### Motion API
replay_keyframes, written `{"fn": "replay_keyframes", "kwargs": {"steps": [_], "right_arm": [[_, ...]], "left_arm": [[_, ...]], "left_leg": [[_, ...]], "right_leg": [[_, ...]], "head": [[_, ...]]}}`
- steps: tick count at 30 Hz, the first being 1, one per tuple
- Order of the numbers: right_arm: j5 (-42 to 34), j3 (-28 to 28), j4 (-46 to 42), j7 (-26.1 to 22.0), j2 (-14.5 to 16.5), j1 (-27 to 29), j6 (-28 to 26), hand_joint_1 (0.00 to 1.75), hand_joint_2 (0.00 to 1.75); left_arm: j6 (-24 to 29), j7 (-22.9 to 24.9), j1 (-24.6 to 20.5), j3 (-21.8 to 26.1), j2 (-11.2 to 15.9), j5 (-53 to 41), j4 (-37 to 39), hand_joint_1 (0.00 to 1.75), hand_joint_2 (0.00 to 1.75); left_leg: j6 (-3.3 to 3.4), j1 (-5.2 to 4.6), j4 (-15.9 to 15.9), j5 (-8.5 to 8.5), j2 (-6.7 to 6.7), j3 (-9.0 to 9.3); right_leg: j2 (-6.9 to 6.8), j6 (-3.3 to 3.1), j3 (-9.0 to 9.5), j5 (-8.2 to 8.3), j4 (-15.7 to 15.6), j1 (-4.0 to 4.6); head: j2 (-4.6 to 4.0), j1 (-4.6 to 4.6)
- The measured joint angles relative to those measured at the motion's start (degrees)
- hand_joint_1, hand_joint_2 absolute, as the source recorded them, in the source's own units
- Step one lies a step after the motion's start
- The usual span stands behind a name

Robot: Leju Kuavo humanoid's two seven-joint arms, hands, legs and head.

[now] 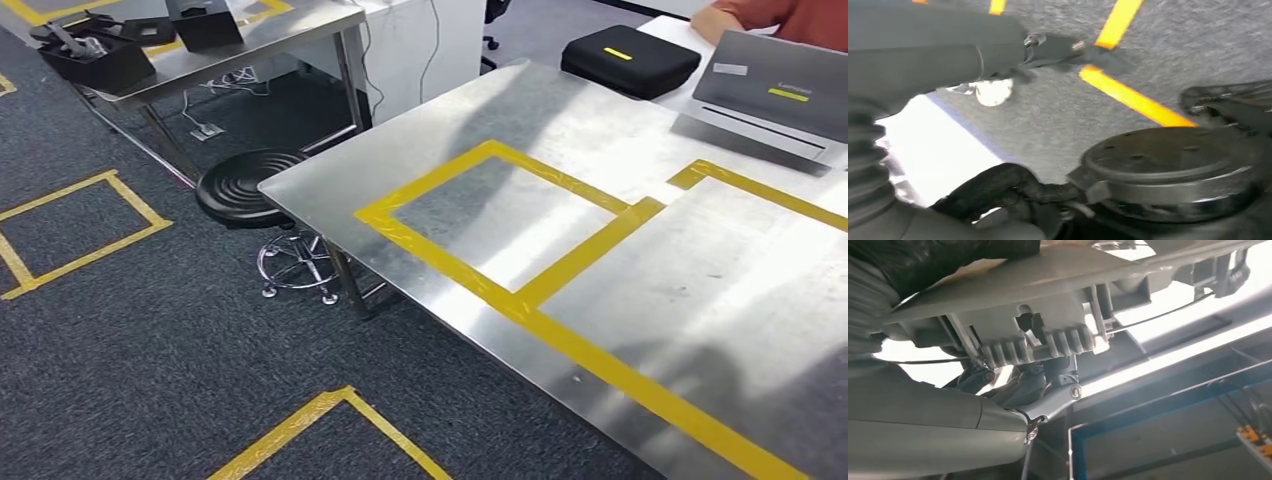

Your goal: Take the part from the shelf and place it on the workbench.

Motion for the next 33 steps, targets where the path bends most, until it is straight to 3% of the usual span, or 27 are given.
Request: {"fn": "replay_keyframes", "kwargs": {"steps": [2, 3, 4, 6, 7, 9, 11, 13, 16, 17, 18, 19, 20, 21, 23, 25, 29, 30, 33], "right_arm": [[0.2, -0.1, -0.1, 0.3, 0.0, 0.3, 0.8, 1.75, 1.75], [0.3, -0.2, -0.2, 0.6, 0.0, 0.6, 1.3, 1.75, 1.75], [0.3, -0.2, -0.3, 0.9, -0.1, 0.9, 2.0, 1.75, 1.75], [0.3, -0.3, -0.7, 1.7, -0.3, 1.4, 3.5, 1.75, 1.75], [0.2, -0.3, -0.9, 2.0, -0.5, 1.6, 4.4, 1.75, 1.75], [0.0, -0.3, -1.3, 2.5, -0.7, 2.0, 6.2, 1.75, 1.75], [-0.4, 0.2, -1.8, 2.7, -0.8, 2.1, 9.4, 1.75, 1.75], [-0.4, 1.6, -2.2, 3.1, -0.8, 2.0, 12.7, 1.75, 1.75], [0.1, 4.2, -2.4, 3.7, -0.6, 2.0, 14.3, 1.75, 1.75], [0.1, 4.8, -2.4, 3.8, -0.6, 2.1, 14.5, 1.75, 1.75], [0.0, 5.3, -2.5, 3.9, -0.5, 2.0, 14.5, 1.75, 1.75], [-0.1, 5.7, -2.5, 4.0, -0.5, 2.0, 14.7, 1.75, 1.75], [-0.4, 6.1, -2.6, 4.1, -0.5, 1.8, 14.9, 1.75, 1.75], [-0.7, 6.6, -2.6, 4.3, -0.5, 1.6, 15.2, 1.75, 1.75], [-1.4, 8.0, -2.6, 4.6, -0.5, 1.0, 16.3, 1.75, 1.75], [-2.1, 9.6, -2.6, 5.0, -0.5, 0.5, 17.6, 1.75, 1.75], [-2.6, 10.6, -2.5, 5.3, -0.5, 0.3, 18.5, 1.75, 1.75], [-3.1, 11.8, -2.3, 5.3, -0.5, -0.4, 19.5, 1.75, 1.75], [-4.5, 17.2, -0.7, 5.2, -0.6, -3.4, 23.5, 1.75, 1.75]], "left_arm": [[0.2, 0.0, 0.1, -0.2, -0.3, 0.3, 0.0, 0.00, 1.75], [0.3, -0.1, 0.1, -0.3, -0.4, 0.5, 0.0, 0.00, 1.75], [0.3, -0.1, 0.1, -0.4, -0.6, 0.7, 0.0, 0.00, 1.75], [0.2, -0.1, 0.1, -0.5, -0.9, 1.0, 0.0, 0.00, 1.75], [0.0, -0.1, 0.1, -0.6, -0.9, 1.0, 0.1, 0.00, 1.75], [-0.3, -0.1, 0.0, -0.7, -0.9, 1.1, 0.3, 0.00, 1.75], [-0.6, 0.0, 0.0, -0.7, -0.9, 0.9, 0.4, 0.00, 1.75], [-0.7, 0.3, -0.2, -0.7, -1.0, 0.5, 0.5, 0.00, 1.75], [-0.7, 0.4, -0.2, -0.8, -1.1, 0.3, 0.6, 0.00, 1.75], [-0.7, 0.4, -0.2, -0.8, -1.2, 0.3, 0.7, 0.00, 1.75], [-0.7, 0.4, -0.2, -0.8, -1.3, 0.3, 0.7, 0.00, 1.75], [-0.7, 0.5, -0.2, -0.8, -1.4, 0.3, 0.8, 0.00, 1.75], [-0.7, 0.5, -0.2, -0.8, -1.4, 0.1, 0.8, 0.00, 1.75], [-0.7, 0.6, -0.2, -0.8, -1.4, 0.0, 0.8, 0.00, 1.75], [-0.7, 0.9, -0.2, -0.8, -1.2, -0.3, 1.0, 0.00, 1.75], [-0.7, 1.2, -0.2, -0.9, -1.0, -0.6, 1.1, 0.00, 1.75], [-0.7, 1.2, -0.3, -0.9, -1.0, -0.7, 1.1, 0.00, 1.75], [-1.0, 1.6, -0.3, -0.9, -1.1, -1.0, 1.2, 0.00, 1.75], [-2.1, 2.8, -0.3, -0.9, -1.7, -2.3, 1.7, 0.00, 1.75]], "left_leg": [[-0.15, 0.10, 0.1, -0.12, 1.45, -0.02], [-0.35, 0.24, 0.3, -0.30, 2.14, -0.03], [-0.64, 0.46, 0.6, -0.56, 2.80, -0.04], [-1.51, 0.88, 1.8, -1.40, 3.99, -0.20], [-1.97, 0.94, 2.6, -1.92, 4.48, -0.36], [-2.57, 0.75, 3.7, -2.56, 5.21, -0.58], [-2.86, 0.72, 4.0, -2.83, 5.94, -0.52], [-3.37, 1.04, 5.7, -4.34, 4.62, -0.99], [-3.89, 1.41, 16.0, -9.84, 1.13, -5.56], [-3.84, 1.42, 19.4, -11.01, 0.82, -7.24], [-3.66, 1.40, 21.1, -11.03, 0.72, -8.12], [-3.34, 1.36, 20.5, -9.90, 0.59, -7.98], [-2.88, 1.29, 17.6, -7.80, 0.16, -6.79], [-2.31, 1.17, 13.4, -5.47, -0.98, -5.02], [-1.21, 1.11, 6.6, -2.75, -4.09, -2.05], [-0.76, 1.02, 4.7, -2.56, -5.28, -1.27], [-0.79, 0.80, 4.6, -2.52, -4.63, -1.27], [-0.83, 0.88, 3.9, -2.15, -3.60, -1.21], [-0.98, 1.15, 2.2, -1.04, 0.40, -1.11]], "right_leg": [[-1.40, 0.59, -2.44, -2.46, 6.1, -0.23], [-1.66, 1.00, -2.61, -2.35, 6.9, -0.39], [-1.99, 1.49, -1.63, -1.19, 5.4, -0.56], [-3.83, 2.47, 2.49, 1.79, -1.6, -0.74], [-4.59, 2.46, 4.29, 2.64, -4.7, -0.71], [-4.96, 1.33, 5.53, 2.49, -6.6, -0.46], [-3.72, -0.07, 5.43, 2.68, -6.3, -0.51], [-2.67, -0.92, 5.30, 2.92, -6.4, -0.58], [-1.18, -1.65, 4.97, 3.22, -6.4, -0.53], [-0.61, -1.75, 4.85, 3.29, -6.4, -0.45], [-0.02, -1.83, 4.77, 3.36, -6.4, -0.33], [0.60, -1.87, 4.73, 3.42, -6.4, -0.20], [1.25, -1.88, 4.73, 3.49, -6.4, -0.09], [1.89, -1.86, 4.70, 3.57, -6.4, -0.05], [3.15, -1.55, 4.39, 3.86, -6.4, -0.14], [4.43, -0.89, 3.88, 4.28, -6.5, -0.58], [5.24, -0.38, 3.59, 4.61, -6.7, -0.97], [3.53, -0.12, 2.17, 3.03, -4.1, -0.83], [-1.80, 0.98, -3.29, -2.65, 7.6, -0.49]], "head": [[0.00, 0.09], [0.00, 0.07], [0.00, 0.07], [0.00, 0.13], [0.00, 0.17], [0.00, 0.18], [0.00, 0.14], [0.00, 0.11], [0.00, 0.04], [0.00, 0.02], [0.00, 0.03], [0.00, 0.03], [0.00, 0.05], [0.00, 0.06], [0.00, 0.09], [0.00, 0.02], [0.00, -0.11], [0.00, 0.03], [0.00, 0.56]]}}
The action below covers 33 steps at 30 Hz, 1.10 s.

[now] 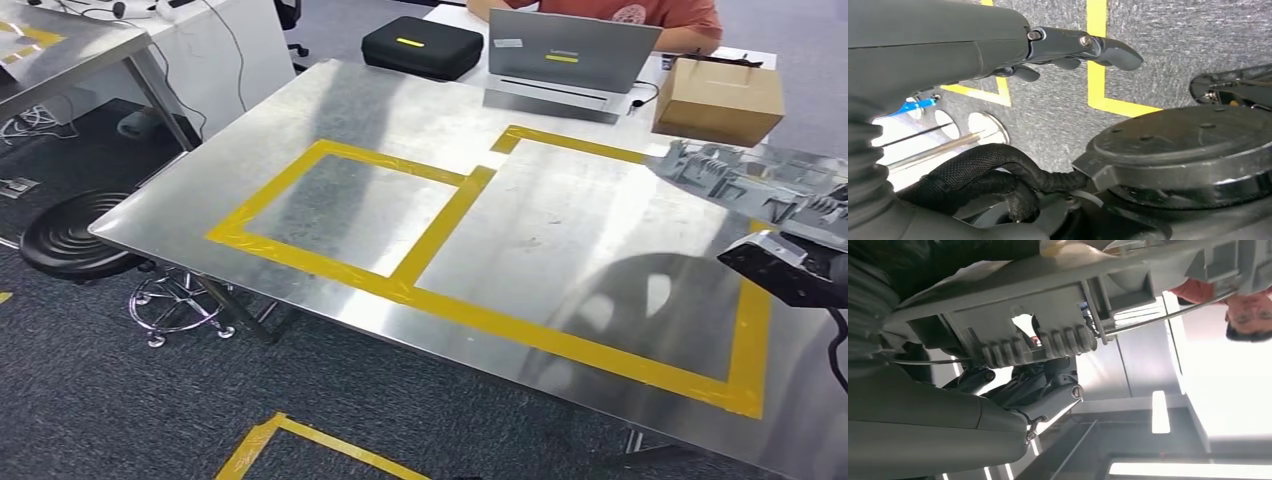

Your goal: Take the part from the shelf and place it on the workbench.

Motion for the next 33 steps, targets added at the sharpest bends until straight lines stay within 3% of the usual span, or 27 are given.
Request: {"fn": "replay_keyframes", "kwargs": {"steps": [1, 2, 4, 6, 8, 10, 11, 15, 20, 33], "right_arm": [[0.1, 1.0, 0.5, 0.0, 0.0, -0.7, 0.6, 1.75, 1.75], [0.1, 1.9, 0.9, 0.0, 0.0, -1.4, 1.2, 1.75, 1.75], [-0.2, 3.8, 1.7, -0.1, 0.1, -3.2, 2.6, 1.75, 1.75], [-1.1, 6.1, 2.5, -0.1, 0.2, -5.2, 4.2, 1.75, 1.75], [-2.2, 8.4, 3.3, -0.3, 0.4, -6.8, 5.7, 1.75, 1.75], [-3.3, 10.6, 4.3, -0.3, 0.8, -8.0, 6.6, 1.75, 1.75], [-3.8, 11.6, 4.8, -0.3, 0.9, -8.4, 6.9, 1.75, 1.75], [-5.2, 15.0, 7.3, -0.4, 1.6, -10.3, 7.6, 1.75, 1.75], [-8.2, 18.7, 10.9, -1.0, 2.4, -13.7, 9.0, 1.75, 1.75], [-10.7, 23.8, 17.2, -1.9, 4.7, -18.2, 10.8, 1.75, 1.75]], "left_arm": [[-0.2, 0.2, -0.1, 0.0, -0.2, -0.2, 0.1, 0.00, 1.75], [-0.3, 0.4, -0.1, 0.0, -0.3, -0.3, 0.2, 0.00, 1.75], [-0.8, 0.6, -0.3, 0.0, -0.6, -0.6, 0.5, 0.00, 1.75], [-1.3, 0.8, -0.5, 0.0, -0.8, -0.9, 0.7, 0.00, 1.75], [-1.7, 0.9, -0.6, 0.0, -0.9, -1.2, 1.0, 0.00, 1.75], [-2.1, 1.1, -0.6, 0.0, -1.1, -1.4, 1.3, 0.00, 1.75], [-2.2, 1.2, -0.6, 0.0, -1.2, -1.5, 1.3, 0.00, 1.75], [-2.2, 1.4, -0.6, 0.0, -1.8, -1.6, 1.7, 0.00, 1.75], [-2.4, 1.1, -0.6, 0.1, -2.4, -2.3, 2.3, 0.00, 1.75], [-2.5, 0.9, -0.6, 0.4, -2.8, -3.2, 3.1, 0.00, 1.75]], "left_leg": [[-0.05, 0.02, 0.1, -0.03, 0.49, -0.04], [-0.16, 0.08, 0.3, -0.10, 0.85, -0.05], [-0.67, 0.03, 0.9, -0.41, 1.33, -0.19], [-1.18, -0.23, 1.6, -0.67, 1.57, -0.59], [-0.65, -0.41, 2.0, -0.53, 1.59, -0.92], [0.19, -0.43, 1.9, -0.27, 1.58, -0.96], [0.30, -0.40, 1.8, -0.17, 1.57, -0.94], [-0.22, -0.24, 1.5, 0.19, 1.55, -0.94], [-1.76, -0.03, 1.3, 0.30, 1.55, -0.97], [-1.91, -0.20, 1.6, 0.36, 1.54, -1.32]], "right_leg": [[-0.14, 0.17, 0.33, 0.41, 0.2, -0.05], [-0.30, 0.29, 1.89, 1.79, -2.0, -0.09], [-0.82, 0.32, 6.79, 4.46, -9.8, -0.07], [-1.09, -0.19, 9.57, 5.20, -14.5, 0.01], [-1.01, -0.67, 9.64, 5.22, -14.8, 0.03], [-0.99, -0.72, 9.60, 5.29, -14.8, 0.11], [-1.00, -0.78, 9.58, 5.30, -14.8, 0.17], [-1.14, -1.28, 9.48, 5.34, -14.8, 0.43], [-1.14, -1.55, 9.39, 5.40, -14.7, 0.58], [-1.16, -1.42, 9.27, 5.74, -14.8, 0.37]], "head": [[0.00, 0.03], [0.00, 0.02], [0.00, 0.08], [0.00, 0.06], [0.00, 0.01], [0.00, 0.02], [0.00, 0.01], [0.00, 0.03], [0.00, 0.05], [0.00, 0.07]]}}
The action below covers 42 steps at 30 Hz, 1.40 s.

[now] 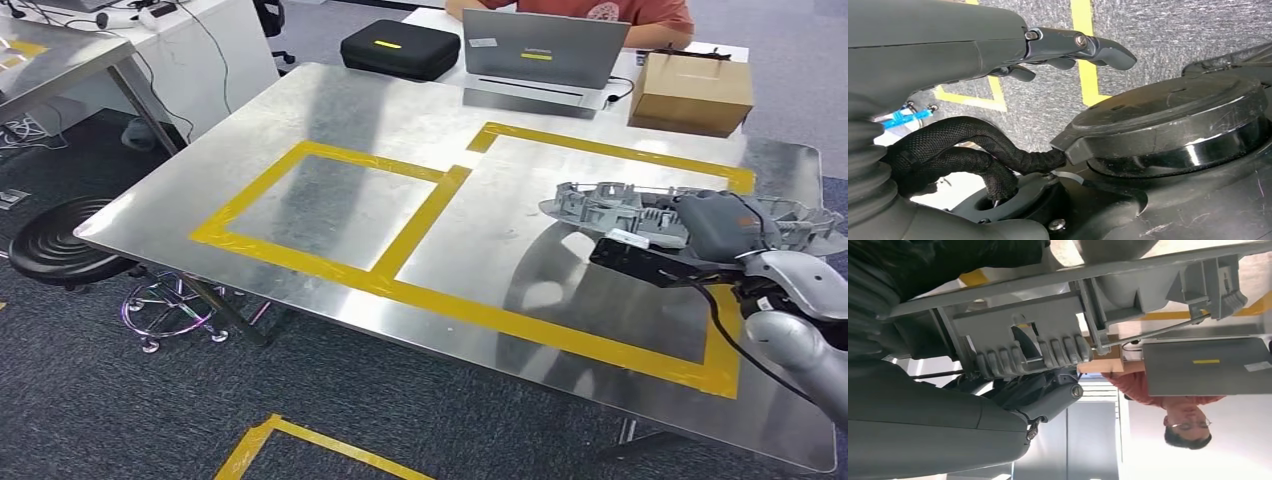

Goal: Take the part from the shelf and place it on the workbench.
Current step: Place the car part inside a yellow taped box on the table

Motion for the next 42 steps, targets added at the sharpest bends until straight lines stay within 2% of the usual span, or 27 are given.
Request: {"fn": "replay_keyframes", "kwargs": {"steps": [2, 6, 10, 14, 21, 26, 28, 32, 36, 37, 38, 41, 42], "right_arm": [[-1.1, 0.6, 1.0, -0.1, 0.5, -0.7, 0.9, 1.75, 1.75], [-5.7, 1.9, 4.3, -0.3, 2.1, -2.6, 3.8, 0.00, 0.00], [-9.8, 3.6, 7.7, -0.5, 3.6, -3.6, 5.3, 0.00, 0.00], [-12.8, 4.8, 10.0, -0.2, 4.3, -4.7, 5.7, 0.00, 0.00], [-16.7, 5.5, 12.1, 0.4, 4.6, -6.2, 5.8, 0.00, 0.00], [-17.4, 5.3, 12.3, 1.4, 4.8, -6.3, 3.6, 0.00, 0.00], [-15.5, 4.9, 12.0, 2.0, 5.0, -6.0, 0.5, 0.00, 0.00], [-7.9, 1.5, 7.0, 2.2, 6.2, -3.3, -12.2, 0.00, 0.00], [-5.5, -3.1, -0.2, 0.5, 7.4, -0.2, -18.3, 0.00, 0.00], [-5.3, -4.0, -1.5, 0.0, 7.6, 0.3, -19.0, 0.00, 0.00], [-5.3, -4.9, -2.7, -0.5, 7.6, 0.9, -19.5, 0.00, 0.00], [-5.2, -6.6, -5.0, -1.0, 7.8, 2.2, -20.0, 0.00, 0.00], [-5.2, -7.0, -5.5, -1.0, 7.8, 2.7, -20.1, 0.00, 0.00]], "left_arm": [[-0.3, 0.2, 0.0, 0.0, -0.1, -0.3, 0.3, 0.00, 1.75], [-3.3, 1.5, -0.4, 0.2, -0.2, -1.7, 1.8, 0.00, 1.75], [-6.1, 2.2, -0.4, 1.1, -0.2, -1.8, 3.2, 0.00, 1.75], [-5.6, 2.8, 0.2, 2.1, 0.0, -1.5, 3.4, 0.00, 0.00], [-3.3, 2.9, 1.2, 2.8, 0.0, -1.0, 3.3, 0.00, 0.00], [-2.2, 2.9, 1.5, 2.8, 0.4, -0.4, 2.6, 0.00, 0.00], [-1.3, 2.7, 1.7, 2.8, 0.7, 0.0, 2.1, 0.00, 0.00], [2.3, 1.7, 2.2, 2.6, 2.1, 1.8, -0.9, 0.00, 0.00], [4.3, 1.1, 2.4, 2.1, 3.7, 2.6, -4.3, 0.00, 0.00], [4.5, 1.0, 2.3, 2.0, 3.9, 2.7, -4.8, 0.00, 0.00], [4.7, 0.9, 2.3, 1.9, 4.1, 2.8, -5.3, 0.00, 0.00], [4.8, 0.7, 2.1, 1.8, 4.3, 2.9, -6.3, 0.00, 0.00], [4.8, 0.7, 2.1, 1.7, 4.3, 2.9, -6.6, 0.00, 0.00]], "left_leg": [[0.00, 0.00, 0.0, 0.00, 0.00, -0.04], [0.00, 0.00, 0.1, 0.01, 0.00, -0.04], [0.00, 0.00, 0.1, 0.08, 0.00, -0.07], [-0.01, 0.00, 0.1, 0.10, -0.01, -0.10], [-0.01, 0.00, 0.1, 0.09, -0.01, -0.19], [0.00, -0.02, 0.2, 0.08, -0.02, -0.22], [0.08, -0.09, 0.4, 0.03, -0.03, -0.33], [0.31, -0.16, 0.7, -0.11, -0.09, -0.59], [1.08, -0.11, 0.5, 0.49, -0.05, -0.63], [1.37, 0.02, 0.0, 0.86, 0.01, -0.63], [1.68, 0.18, -0.4, 1.25, 0.07, -0.71], [2.02, 0.28, -0.7, 2.12, 0.14, -1.71], [1.97, 0.27, -0.7, 2.43, 0.15, -2.17]], "right_leg": [[0.01, 0.04, -0.02, 0.03, 0.0, -0.01], [0.03, 0.05, -0.03, 0.09, 0.0, -0.01], [-0.04, 0.06, -0.04, 0.14, 0.0, 0.00], [-0.07, 0.05, -0.06, 0.15, 0.0, 0.00], [-0.08, 0.05, -0.13, 0.16, 0.0, -0.01], [-0.08, 0.08, -0.14, 0.20, 0.0, -0.03], [-0.08, 0.15, -0.19, 0.27, -0.1, -0.10], [-0.10, 0.30, -0.28, 0.35, -0.1, -0.17], [-0.02, 1.05, -0.31, 0.53, -0.1, -0.25], [0.10, 1.20, -0.63, -0.30, 0.4, -0.23], [0.27, 1.32, -1.27, -1.82, 1.9, -0.20], [0.63, 1.60, -4.80, -8.41, 12.2, -0.19], [0.63, 1.71, -5.38, -9.48, 14.8, -0.19]], "head": [[0.00, 0.00], [0.00, -0.01], [0.00, -0.01], [0.00, 0.00], [0.00, 0.01], [0.00, 0.00], [0.00, -0.01], [0.00, -0.02], [0.00, -0.04], [0.00, 0.02], [0.00, 0.08], [0.00, 0.23], [0.00, 0.24]]}}
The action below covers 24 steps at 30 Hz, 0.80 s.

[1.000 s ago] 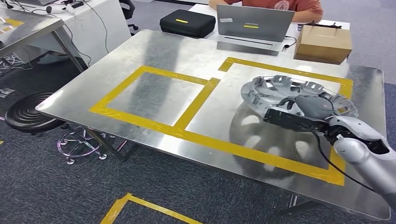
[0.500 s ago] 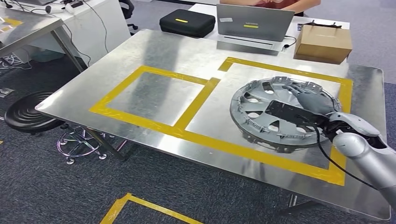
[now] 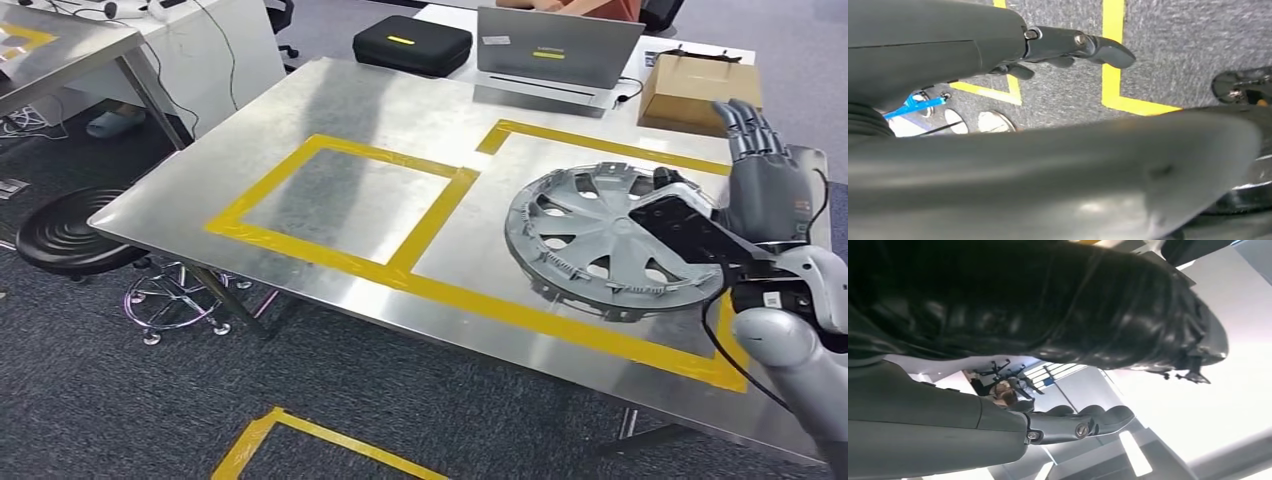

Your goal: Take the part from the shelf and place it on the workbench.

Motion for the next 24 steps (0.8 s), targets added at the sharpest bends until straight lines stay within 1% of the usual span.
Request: {"fn": "replay_keyframes", "kwargs": {"steps": [1, 2, 3, 4, 5, 6, 7, 8, 9, 10, 11, 12, 13, 14, 15, 16, 17, 18, 19, 20, 21, 22, 23, 24], "right_arm": [[0.0, -0.3, -0.4, -0.1, 0.1, 0.4, 0.0, 0.00, 0.00], [-0.2, -0.5, -0.8, -0.4, 0.1, 0.6, -0.1, 0.00, 0.00], [-0.4, -0.8, -1.2, -1.0, 0.2, 0.8, -0.3, 0.00, 0.00], [-0.8, -1.1, -1.8, -1.9, 0.2, 0.9, -0.6, 0.00, 0.00], [-1.3, -1.4, -2.4, -3.0, 0.3, 1.0, -0.9, 0.00, 0.00], [-1.7, -1.6, -3.2, -4.1, 0.3, 1.2, -1.1, 0.00, 0.00], [-2.0, -1.9, -4.1, -4.9, 0.3, 1.5, -1.1, 0.00, 0.00], [-2.4, -2.0, -5.0, -5.5, 0.4, 1.9, -0.9, 0.00, 0.00], [-2.8, -2.1, -5.9, -6.0, 0.4, 2.2, -0.5, 0.00, 0.00], [-3.3, -2.1, -6.7, -6.4, 0.4, 2.4, 0.1, 0.00, 0.00], [-4.0, -2.0, -7.6, -6.9, 0.4, 2.7, 0.9, 0.00, 0.00], [-4.6, -2.0, -8.3, -7.4, 0.4, 2.9, 1.6, 0.00, 0.00], [-5.0, -2.0, -8.9, -7.8, 0.5, 3.2, 2.3, 0.00, 0.00], [-5.2, -1.9, -9.4, -8.2, 0.5, 3.5, 2.8, 0.00, 0.00], [-5.1, -1.8, -9.7, -8.6, 0.5, 3.7, 3.1, 0.00, 0.00], [-4.8, -1.7, -9.9, -8.8, 0.5, 3.9, 3.2, 0.00, 0.00], [-4.6, -1.6, -10.0, -9.0, 0.5, 4.1, 3.3, 0.00, 0.00], [-4.4, -1.5, -10.1, -9.1, 0.5, 4.2, 3.4, 0.00, 0.00], [-4.2, -1.4, -10.2, -9.2, 0.5, 4.3, 3.4, 0.00, 0.00], [-4.1, -1.4, -10.3, -9.2, 0.5, 4.3, 3.4, 0.00, 0.00], [-3.9, -1.3, -10.4, -9.3, 0.5, 4.4, 3.5, 0.00, 0.00], [-3.6, -1.2, -10.5, -9.3, 0.4, 4.4, 3.4, 0.00, 0.00], [-3.3, -1.1, -10.5, -9.3, 0.4, 4.4, 3.4, 0.00, 0.00], [-3.0, -1.0, -10.5, -9.3, 0.4, 4.5, 3.4, 0.00, 0.00]], "left_arm": [[0.0, 0.0, 0.0, -0.1, 0.0, 0.0, -0.2, 0.00, 0.00], [0.0, 0.0, 0.0, -0.2, 0.0, 0.0, -0.4, 0.00, 0.00], [0.0, -0.1, 0.0, -0.3, 0.0, 0.0, -0.5, 0.00, 0.00], [0.0, -0.1, 0.0, -0.4, 0.0, 0.0, -0.6, 0.00, 0.00], [0.0, -0.2, -0.1, -0.5, 0.1, -0.1, -0.6, 0.00, 0.00], [0.0, -0.3, -0.1, -0.6, 0.2, -0.1, -0.7, 0.00, 0.00], [-0.1, -0.3, -0.1, -0.7, 0.3, -0.2, -0.7, 0.00, 0.00], [-0.1, -0.3, -0.2, -0.8, 0.4, -0.3, -0.7, 0.00, 0.00], [-0.2, -0.3, -0.2, -0.9, 0.5, -0.4, -0.7, 0.00, 0.00], [-0.2, -0.3, -0.3, -0.9, 0.6, -0.5, -0.7, 0.00, 0.00], [-0.3, -0.2, -0.4, -1.0, 0.7, -0.7, -0.8, 0.00, 0.00], [-0.4, -0.2, -0.4, -1.2, 0.7, -0.9, -0.8, 0.00, 0.00], [-0.5, -0.1, -0.6, -1.3, 0.7, -1.1, -0.8, 0.00, 0.00], [-0.5, 0.0, -0.7, -1.4, 0.7, -1.3, -0.8, 0.00, 0.00], [-0.5, 0.1, -0.9, -1.5, 0.7, -1.5, -0.8, 0.00, 0.00], [-0.6, 0.2, -1.1, -1.6, 0.7, -1.6, -0.8, 0.00, 0.00], [-0.6, 0.3, -1.3, -1.7, 0.7, -1.7, -0.8, 0.00, 0.00], [-0.6, 0.3, -1.4, -1.8, 0.7, -1.8, -0.8, 0.00, 0.00], [-0.6, 0.4, -1.5, -1.8, 0.8, -1.9, -0.8, 0.00, 0.00], [-0.6, 0.5, -1.6, -1.9, 0.8, -1.9, -0.8, 0.00, 0.00], [-0.7, 0.5, -1.7, -1.9, 0.9, -2.0, -0.8, 0.00, 0.00], [-0.7, 0.6, -1.9, -1.9, 0.9, -2.1, -0.8, 0.00, 0.00], [-0.9, 0.7, -2.0, -1.9, 1.0, -2.2, -0.8, 0.00, 0.00], [-1.0, 0.7, -2.1, -2.0, 1.0, -2.3, -0.8, 0.00, 0.00]], "left_leg": [[-0.11, 0.01, 0.1, 0.31, 0.00, -0.46], [-0.26, 0.06, 0.2, 0.60, 0.00, -0.90], [-0.48, 0.12, 0.3, 0.87, 0.00, -1.32], [-0.77, 0.13, 0.6, 1.13, -0.01, -1.73], [-1.09, 0.11, 0.8, 1.41, -0.02, -2.05], [-1.45, 0.08, 1.0, 1.72, -0.04, -2.28], [-1.80, 0.06, 1.1, 2.05, -0.04, -2.42], [-2.15, 0.09, 1.1, 2.39, -0.04, -2.45], [-2.52, 0.18, 1.1, 2.53, -0.09, -2.56], [-2.91, 0.28, 1.4, 1.85, -0.27, -2.82], [-3.28, 0.38, 2.7, 0.06, -0.54, -3.30], [-3.62, 0.50, 5.2, -2.62, -0.84, -4.01], [-3.89, 0.58, 8.5, -5.77, -1.09, -4.74], [-4.07, 0.66, 12.3, -8.38, -1.21, -5.35], [-4.19, 0.75, 15.2, -9.72, -1.24, -5.53], [-4.23, 0.81, 16.6, -9.82, -1.25, -5.05], [-4.18, 0.87, 16.0, -8.89, -1.27, -3.70], [-4.06, 0.90, 13.3, -7.49, -1.28, -1.49], [-3.87, 0.90, 9.5, -6.36, -1.08, 1.28], [-3.66, 0.79, 5.4, -5.82, -0.80, 3.95], [-3.43, 0.69, 2.3, -5.73, -0.54, 5.76], [-3.19, 0.54, 0.5, -5.91, -0.37, 6.65], [-2.88, 0.38, -0.2, -5.97, -0.51, 6.73], [-2.45, 0.38, -0.4, -5.70, -0.75, 6.45]], "right_leg": [[-0.01, 0.06, 0.44, 0.08, 0.4, -0.01], [-0.04, 0.09, 2.04, 1.16, -1.4, -0.03], [-0.14, 0.11, 4.63, 2.79, -5.2, -0.07], [-0.34, 0.07, 7.45, 3.83, -9.7, -0.06], [-0.44, -0.20, 9.68, 4.71, -13.1, 0.04], [-0.50, -0.53, 10.84, 5.04, -15.4, 0.14], [-0.45, -0.92, 11.04, 4.97, -16.1, 0.30], [-0.29, -1.39, 10.70, 5.31, -15.9, 0.43], [-0.24, -1.82, 10.24, 5.53, -16.0, 0.37], [-0.21, -2.33, 10.04, 5.94, -16.0, 0.33], [-0.20, -2.88, 9.72, 6.50, -16.1, 0.25], [-0.19, -3.33, 9.26, 7.12, -16.1, 0.17], [-0.12, -3.57, 8.79, 7.69, -16.1, 0.20], [-0.05, -3.68, 8.14, 8.21, -16.1, 0.23], [0.02, -3.69, 7.47, 8.71, -16.0, 0.27], [0.10, -3.65, 6.78, 9.19, -15.9, 0.30], [0.16, -3.57, 6.09, 9.63, -15.8, 0.32], [0.19, -3.45, 5.48, 9.97, -15.6, 0.32], [0.13, -3.29, 5.00, 10.24, -15.5, 0.34], [0.05, -3.11, 4.66, 10.45, -15.4, 0.44], [-0.10, -2.84, 4.45, 10.67, -15.3, 0.55], [-0.29, -2.51, 4.31, 10.95, -15.3, 0.63], [-0.50, -2.13, 4.21, 11.25, -15.4, 0.67], [-0.73, -1.73, 4.11, 11.44, -15.4, 0.59]], "head": [[0.00, -0.01], [0.00, -0.01], [0.00, 0.01], [0.00, 0.02], [0.00, -0.02], [0.00, -0.01], [0.00, -0.04], [0.00, -0.08], [0.00, -0.04], [0.00, -0.11], [0.00, -0.18], [0.00, -0.28], [0.00, -0.40], [0.00, -0.46], [0.00, -0.50], [0.00, -0.51], [0.00, -0.50], [0.00, -0.50], [0.00, -0.50], [0.00, -0.50], [0.00, -0.48], [0.00, -0.49], [0.00, -0.46], [0.00, -0.47]]}}
